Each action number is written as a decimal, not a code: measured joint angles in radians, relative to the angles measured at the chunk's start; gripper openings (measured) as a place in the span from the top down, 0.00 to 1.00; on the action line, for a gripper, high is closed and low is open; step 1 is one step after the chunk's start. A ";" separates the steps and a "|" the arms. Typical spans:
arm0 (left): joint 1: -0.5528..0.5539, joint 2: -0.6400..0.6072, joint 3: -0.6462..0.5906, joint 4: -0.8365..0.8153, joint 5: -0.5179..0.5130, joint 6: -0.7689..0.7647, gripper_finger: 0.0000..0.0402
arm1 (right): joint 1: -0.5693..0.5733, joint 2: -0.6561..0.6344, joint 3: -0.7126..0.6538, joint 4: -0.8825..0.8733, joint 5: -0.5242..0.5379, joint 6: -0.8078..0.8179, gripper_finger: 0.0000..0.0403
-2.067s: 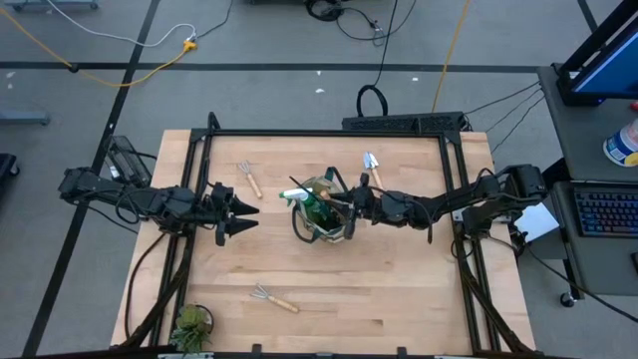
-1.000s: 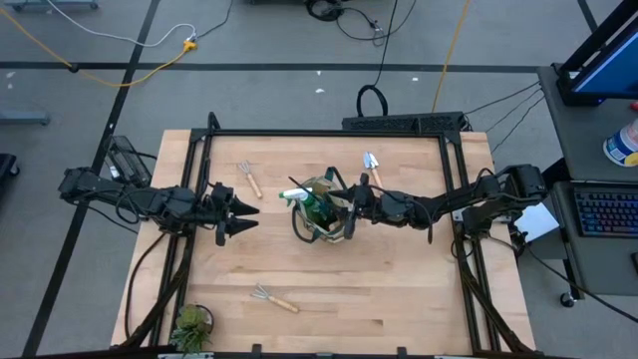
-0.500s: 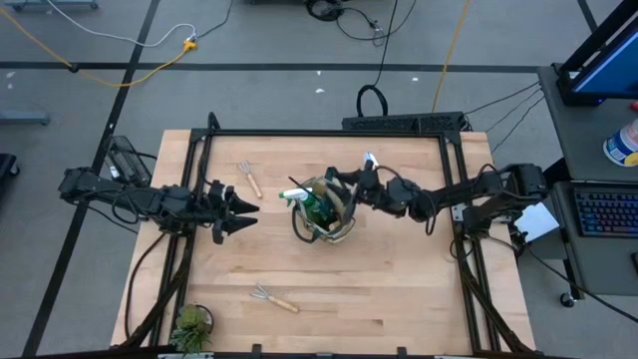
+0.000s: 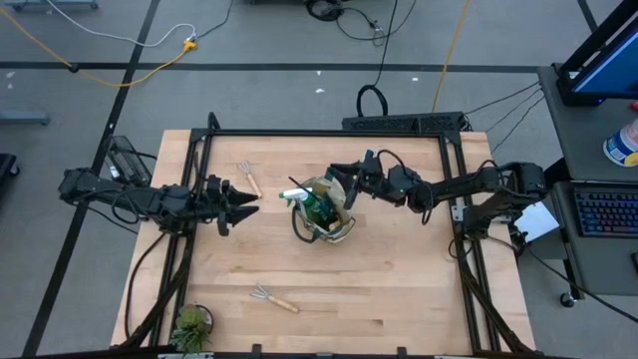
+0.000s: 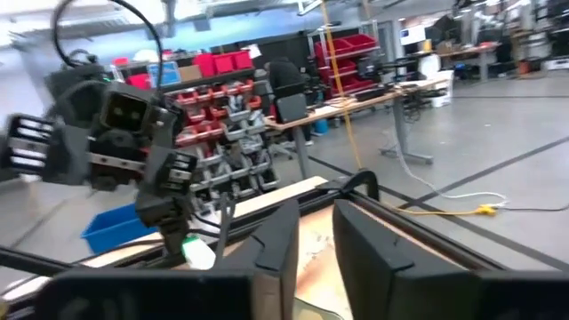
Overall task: Pick & Place Garden tools in Gardening bag
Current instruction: Put the top hand rake into the gardening bag
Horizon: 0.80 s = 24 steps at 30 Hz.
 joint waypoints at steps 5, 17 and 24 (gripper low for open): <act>0.047 0.000 0.000 -0.024 -0.004 0.001 0.41 | -0.051 0.000 0.000 0.002 -0.090 0.030 0.98; 0.246 0.000 0.000 -0.175 0.143 0.063 0.41 | -0.164 0.000 0.000 0.059 -0.236 0.082 0.99; 0.378 0.073 0.051 -0.276 0.255 0.151 0.41 | -0.197 0.000 0.000 0.099 -0.240 0.082 1.00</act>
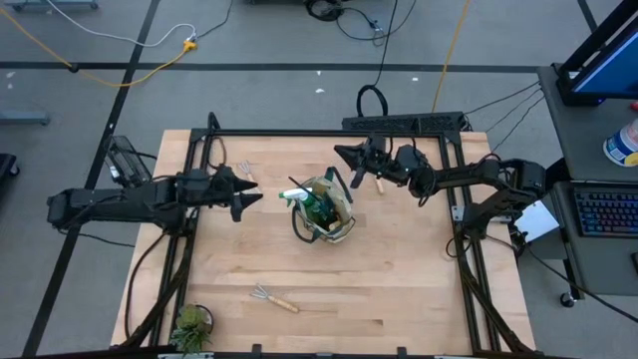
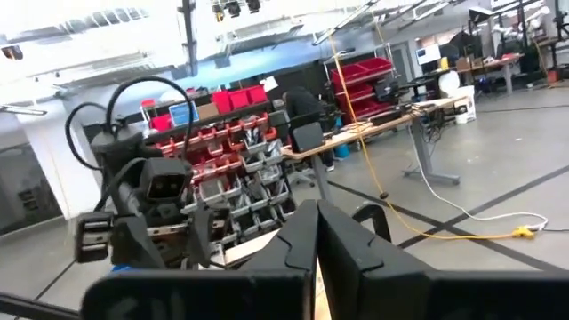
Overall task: Pick & Place Garden tools in Gardening bag
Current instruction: Put the top hand rake into the gardening bag
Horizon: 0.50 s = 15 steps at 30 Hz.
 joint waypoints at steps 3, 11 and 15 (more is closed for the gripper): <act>0.052 0.076 0.061 -0.081 0.039 0.074 0.41 | -0.017 0.000 0.000 0.029 -0.044 0.012 1.00; 0.167 0.319 0.287 -0.408 0.050 0.324 0.41 | -0.072 0.000 -0.036 0.185 -0.153 -0.005 1.00; 0.219 0.417 0.363 -0.523 0.047 0.416 0.41 | -0.092 -0.032 -0.116 0.233 -0.153 -0.017 1.00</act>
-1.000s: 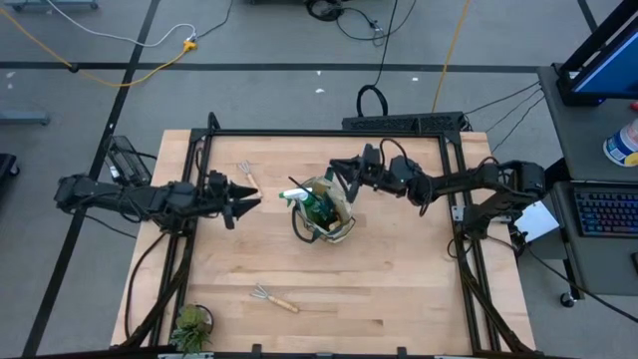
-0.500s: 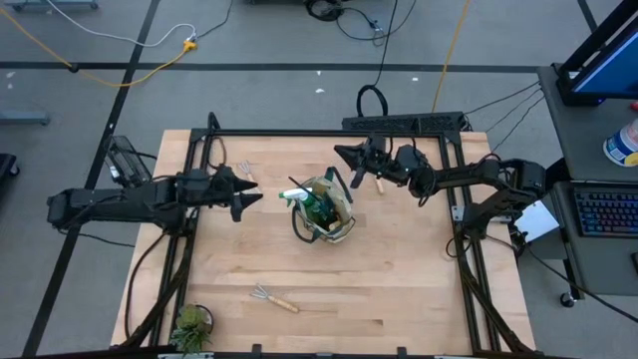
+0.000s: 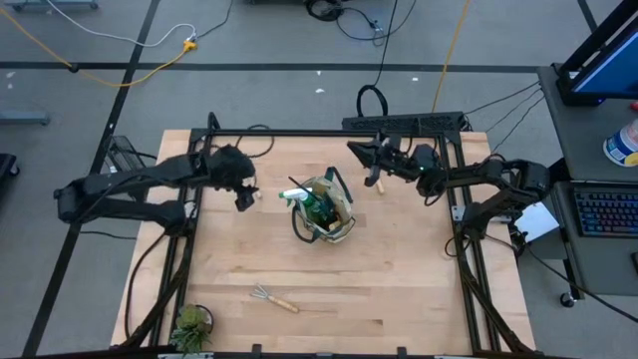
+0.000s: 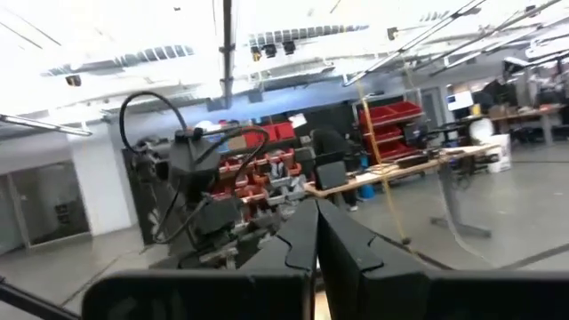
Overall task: Pick & Place Garden tools in Gardening bag
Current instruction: Put the top hand rake into the gardening bag
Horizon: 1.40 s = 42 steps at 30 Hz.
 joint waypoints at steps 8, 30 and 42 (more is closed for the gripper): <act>0.096 0.110 0.033 -0.065 0.000 0.092 0.41 | -0.060 -0.279 -0.112 -0.267 0.005 -0.040 1.00; 0.142 0.346 0.033 -0.047 -0.110 0.529 0.41 | -0.168 -0.913 -0.112 -1.000 0.004 -0.228 1.00; 0.142 0.382 0.033 0.037 -0.159 0.847 0.41 | -0.169 -0.949 -0.112 -1.050 0.005 -0.220 1.00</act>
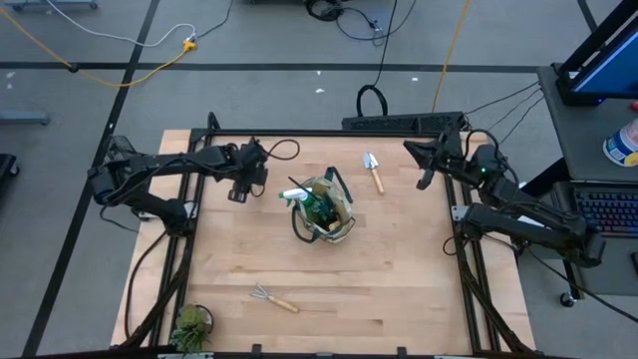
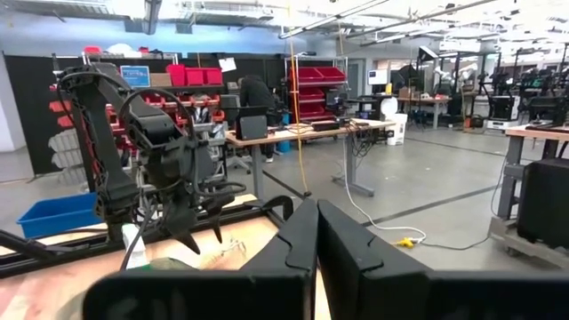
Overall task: Pick & Place Garden tools in Gardening bag
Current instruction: Put the top hand rake into the gardening bag
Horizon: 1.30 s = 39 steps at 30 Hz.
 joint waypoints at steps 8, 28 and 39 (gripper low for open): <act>0.000 0.000 0.000 0.025 0.087 0.066 0.41 | 0.000 0.000 0.000 -0.008 0.000 0.000 1.00; -0.002 0.212 0.004 0.068 0.125 0.087 0.41 | 0.000 0.000 0.000 -0.017 0.000 0.001 1.00; -0.001 0.214 0.002 0.051 0.158 -0.033 0.55 | 0.000 0.000 0.000 -0.032 0.000 0.021 1.00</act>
